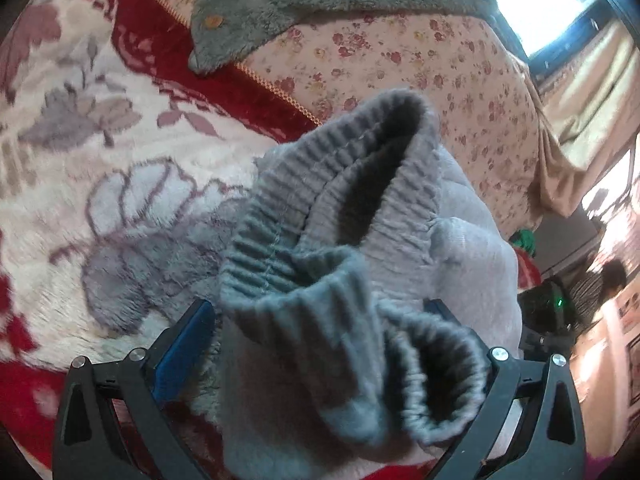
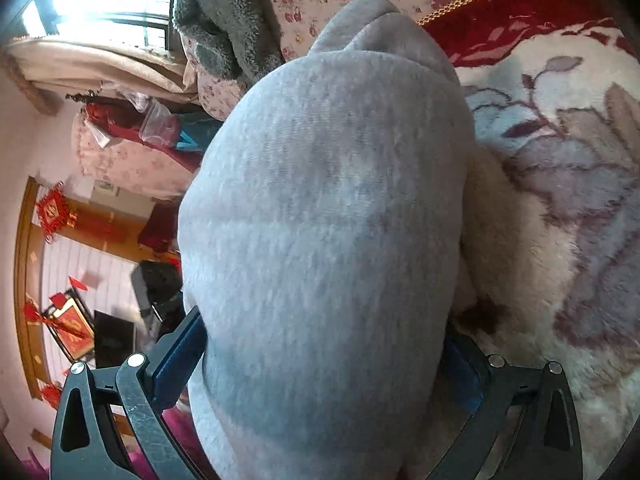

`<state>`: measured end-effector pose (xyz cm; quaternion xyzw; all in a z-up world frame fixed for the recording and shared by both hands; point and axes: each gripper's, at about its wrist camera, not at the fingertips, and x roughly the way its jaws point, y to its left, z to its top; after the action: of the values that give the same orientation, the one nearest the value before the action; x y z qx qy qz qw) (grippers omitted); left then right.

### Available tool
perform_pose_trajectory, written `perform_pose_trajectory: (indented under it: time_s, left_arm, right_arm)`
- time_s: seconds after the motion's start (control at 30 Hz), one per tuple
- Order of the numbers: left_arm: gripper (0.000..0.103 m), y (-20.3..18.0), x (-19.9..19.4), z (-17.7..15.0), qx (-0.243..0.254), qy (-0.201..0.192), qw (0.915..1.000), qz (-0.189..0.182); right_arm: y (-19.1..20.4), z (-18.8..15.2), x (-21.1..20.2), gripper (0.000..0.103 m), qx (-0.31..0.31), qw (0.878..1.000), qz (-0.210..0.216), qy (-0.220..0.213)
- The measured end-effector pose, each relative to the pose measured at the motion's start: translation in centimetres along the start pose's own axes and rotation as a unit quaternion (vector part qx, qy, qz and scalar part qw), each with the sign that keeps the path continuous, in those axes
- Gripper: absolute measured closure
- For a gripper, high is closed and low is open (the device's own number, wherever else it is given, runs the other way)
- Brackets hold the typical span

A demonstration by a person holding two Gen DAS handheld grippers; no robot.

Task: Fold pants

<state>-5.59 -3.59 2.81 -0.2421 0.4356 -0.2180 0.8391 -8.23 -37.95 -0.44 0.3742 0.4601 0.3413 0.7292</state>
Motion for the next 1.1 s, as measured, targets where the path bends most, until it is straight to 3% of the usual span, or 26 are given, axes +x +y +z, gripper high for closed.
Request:
perform_pose_trajectory:
  time_s: [0.13,0.33,0.4,0.7,1.1]
  left_arm:
    - [0.000,0.0,0.7,-0.4,-0.004,0.011,0.9999,-0.012]
    - [0.026,-2.1,-0.6,-0.4,0.023,0.007,0.9997,0.001]
    - [0.028,-2.9,-1.2,-0.3,0.024,0.002,0.9997,0.003]
    - [0.029,-9.0,-1.3,-0.3,0.042,-0.010,0.9988,-0.023]
    - [0.029,-19.5,5.4,-3.8,0.081,0.019,0.9945,-0.064]
  right_arm:
    - [0.5,-0.1,0.2,0.000,-0.007,1.000,0.001,-0.007]
    - [2.4,-0.4,-0.2,0.010,-0.012,1.000,0.002,-0.023]
    - [2.9,-0.3,-0.6,0.012,-0.007,1.000,0.006,-0.025]
    - [4.5,-0.4,-6.3,0.012,-0.002,0.998,-0.004,-0.057]
    - [1.5,-1.9,-18.7,0.012,-0.014,0.991,-0.068,-0.115]
